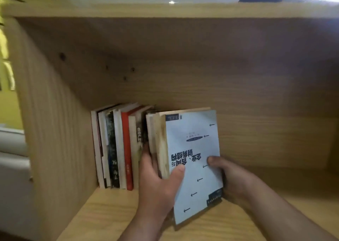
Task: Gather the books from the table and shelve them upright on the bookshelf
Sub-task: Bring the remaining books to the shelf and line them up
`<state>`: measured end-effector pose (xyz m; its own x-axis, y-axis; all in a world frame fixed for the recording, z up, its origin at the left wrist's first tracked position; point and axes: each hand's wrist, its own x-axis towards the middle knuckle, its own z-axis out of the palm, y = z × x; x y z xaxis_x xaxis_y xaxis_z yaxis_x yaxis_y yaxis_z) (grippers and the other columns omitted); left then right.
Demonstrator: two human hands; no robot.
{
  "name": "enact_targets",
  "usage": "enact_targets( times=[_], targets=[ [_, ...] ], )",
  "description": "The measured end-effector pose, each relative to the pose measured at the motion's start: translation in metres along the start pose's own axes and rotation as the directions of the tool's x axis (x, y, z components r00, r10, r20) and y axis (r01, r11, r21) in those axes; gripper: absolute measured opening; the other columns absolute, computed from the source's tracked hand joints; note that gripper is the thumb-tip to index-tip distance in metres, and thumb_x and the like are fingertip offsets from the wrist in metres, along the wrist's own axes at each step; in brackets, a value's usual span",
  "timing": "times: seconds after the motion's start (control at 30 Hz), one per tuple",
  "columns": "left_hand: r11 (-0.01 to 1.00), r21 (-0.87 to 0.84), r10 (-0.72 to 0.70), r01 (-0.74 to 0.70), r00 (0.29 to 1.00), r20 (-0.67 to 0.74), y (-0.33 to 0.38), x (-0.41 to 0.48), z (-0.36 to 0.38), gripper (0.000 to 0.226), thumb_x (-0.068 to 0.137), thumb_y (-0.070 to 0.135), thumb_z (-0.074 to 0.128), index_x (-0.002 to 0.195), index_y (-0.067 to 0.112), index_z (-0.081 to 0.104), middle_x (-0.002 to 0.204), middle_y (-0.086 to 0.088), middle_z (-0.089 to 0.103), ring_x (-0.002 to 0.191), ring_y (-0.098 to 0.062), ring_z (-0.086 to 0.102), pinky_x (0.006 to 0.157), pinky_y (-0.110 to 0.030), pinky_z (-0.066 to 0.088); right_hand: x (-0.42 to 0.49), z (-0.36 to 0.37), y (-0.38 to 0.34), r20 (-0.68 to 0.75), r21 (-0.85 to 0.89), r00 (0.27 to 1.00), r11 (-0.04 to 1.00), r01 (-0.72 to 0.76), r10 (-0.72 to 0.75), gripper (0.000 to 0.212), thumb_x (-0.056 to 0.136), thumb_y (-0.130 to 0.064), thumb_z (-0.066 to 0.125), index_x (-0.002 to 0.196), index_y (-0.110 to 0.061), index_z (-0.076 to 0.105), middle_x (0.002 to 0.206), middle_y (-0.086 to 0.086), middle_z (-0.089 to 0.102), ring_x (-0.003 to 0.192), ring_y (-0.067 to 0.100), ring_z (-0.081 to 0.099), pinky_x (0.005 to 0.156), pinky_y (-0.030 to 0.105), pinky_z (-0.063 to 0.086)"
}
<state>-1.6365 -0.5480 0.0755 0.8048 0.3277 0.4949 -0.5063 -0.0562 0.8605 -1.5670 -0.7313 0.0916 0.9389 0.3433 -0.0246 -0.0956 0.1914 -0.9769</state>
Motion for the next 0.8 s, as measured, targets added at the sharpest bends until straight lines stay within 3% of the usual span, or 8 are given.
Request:
enact_targets(
  times=[0.1, 0.17, 0.23, 0.4, 0.5, 0.6, 0.7, 0.8],
  targets=[
    [0.982, 0.185, 0.049, -0.039, 0.997, -0.052, 0.004, -0.007, 0.001, 0.077, 0.064, 0.042, 0.078, 0.125, 0.060, 0.035, 0.118, 0.020, 0.061, 0.110, -0.005, 0.064, 0.083, -0.031, 0.060, 0.005, -0.005, 0.003, -0.036, -0.176, 0.995, 0.981, 0.085, -0.093, 0.036, 0.084, -0.026, 0.078, 0.119, -0.021, 0.070, 0.122, 0.010, 0.074, 0.109, 0.032, 0.071, 0.097, 0.050, 0.055],
    [0.932, 0.361, 0.065, -0.024, 0.993, -0.103, 0.005, -0.009, 0.002, 0.100, 0.058, 0.057, 0.076, 0.143, 0.048, 0.025, 0.137, 0.011, 0.044, 0.130, -0.014, 0.049, 0.101, -0.046, 0.053, 0.012, -0.004, 0.003, -0.160, -0.511, 0.969, 0.855, 0.082, -0.188, 0.030, 0.085, -0.043, 0.075, 0.108, -0.025, 0.065, 0.116, 0.002, 0.071, 0.095, 0.015, 0.066, 0.084, 0.038, 0.056],
    [0.881, 0.473, 0.055, 0.020, 0.988, -0.145, 0.011, -0.011, 0.005, 0.116, 0.058, 0.059, 0.078, 0.151, 0.039, 0.012, 0.148, 0.007, 0.028, 0.141, -0.019, 0.032, 0.114, -0.049, 0.039, 0.014, 0.004, 0.007, -0.273, -0.652, 0.926, 0.758, 0.019, -0.259, 0.035, 0.087, -0.052, 0.069, 0.102, -0.022, 0.057, 0.105, -0.002, 0.064, 0.084, 0.009, 0.058, 0.069, 0.029, 0.050],
    [0.826, 0.556, 0.019, 0.088, 0.983, -0.184, 0.020, -0.016, 0.012, 0.123, 0.066, 0.056, 0.081, 0.154, 0.032, -0.002, 0.153, 0.004, 0.014, 0.145, -0.019, 0.018, 0.119, -0.044, 0.027, 0.007, 0.022, 0.017, -0.078, -0.640, 0.961, 0.752, 0.157, -0.266, 0.017, 0.104, -0.044, 0.044, 0.100, -0.031, 0.053, 0.111, -0.002, 0.066, 0.090, 0.006, 0.060, 0.066, 0.021, 0.046],
    [0.798, 0.586, -0.047, 0.137, 0.985, -0.167, 0.025, -0.017, 0.012, 0.125, 0.067, 0.061, 0.079, 0.153, 0.035, -0.008, 0.155, 0.009, 0.004, 0.147, -0.020, 0.012, 0.118, -0.044, 0.027, -0.002, 0.022, 0.016, 0.022, -0.555, 0.962, 0.797, 0.239, -0.273, 0.007, 0.102, -0.034, 0.054, 0.108, -0.030, 0.054, 0.107, -0.007, 0.065, 0.092, 0.003, 0.060, 0.060, 0.010, 0.045],
    [0.787, 0.613, 0.010, 0.062, 0.993, -0.114, 0.023, -0.020, 0.002, 0.098, 0.085, 0.056, 0.063, 0.155, 0.031, -0.001, 0.150, 0.011, 0.010, 0.137, -0.013, 0.022, 0.113, -0.042, 0.034, -0.007, 0.018, 0.019, 0.103, -0.532, 0.955, 0.796, 0.288, -0.277, 0.041, 0.095, -0.039, 0.065, 0.132, -0.044, 0.048, 0.123, -0.008, 0.058, 0.106, 0.009, 0.061, 0.071, 0.016, 0.053],
    [0.792, 0.611, 0.018, 0.016, 0.999, -0.050, 0.018, -0.018, -0.027, 0.057, 0.096, 0.042, 0.051, 0.147, 0.031, 0.028, 0.133, 0.012, 0.044, 0.114, -0.004, 0.048, 0.100, -0.035, 0.047, -0.009, 0.018, 0.023, 0.191, -0.579, 0.948, 0.751, 0.318, -0.255, 0.092, 0.077, -0.061, 0.073, 0.153, -0.053, 0.022, 0.147, -0.013, 0.042, 0.130, 0.013, 0.051, 0.100, 0.033, 0.054],
    [0.771, 0.630, -0.076, 0.092, 0.996, -0.053, 0.017, -0.009, -0.053, 0.016, 0.092, 0.034, 0.064, 0.099, 0.022, 0.056, 0.089, 0.005, 0.063, 0.079, -0.009, 0.060, 0.071, -0.031, 0.053, -0.013, 0.027, 0.022, 0.265, -0.646, 0.942, 0.688, 0.331, -0.205, 0.116, 0.073, -0.054, 0.079, 0.156, -0.053, -0.001, 0.146, -0.027, 0.034, 0.137, 0.005, 0.038, 0.110, 0.028, 0.043]
  ],
)
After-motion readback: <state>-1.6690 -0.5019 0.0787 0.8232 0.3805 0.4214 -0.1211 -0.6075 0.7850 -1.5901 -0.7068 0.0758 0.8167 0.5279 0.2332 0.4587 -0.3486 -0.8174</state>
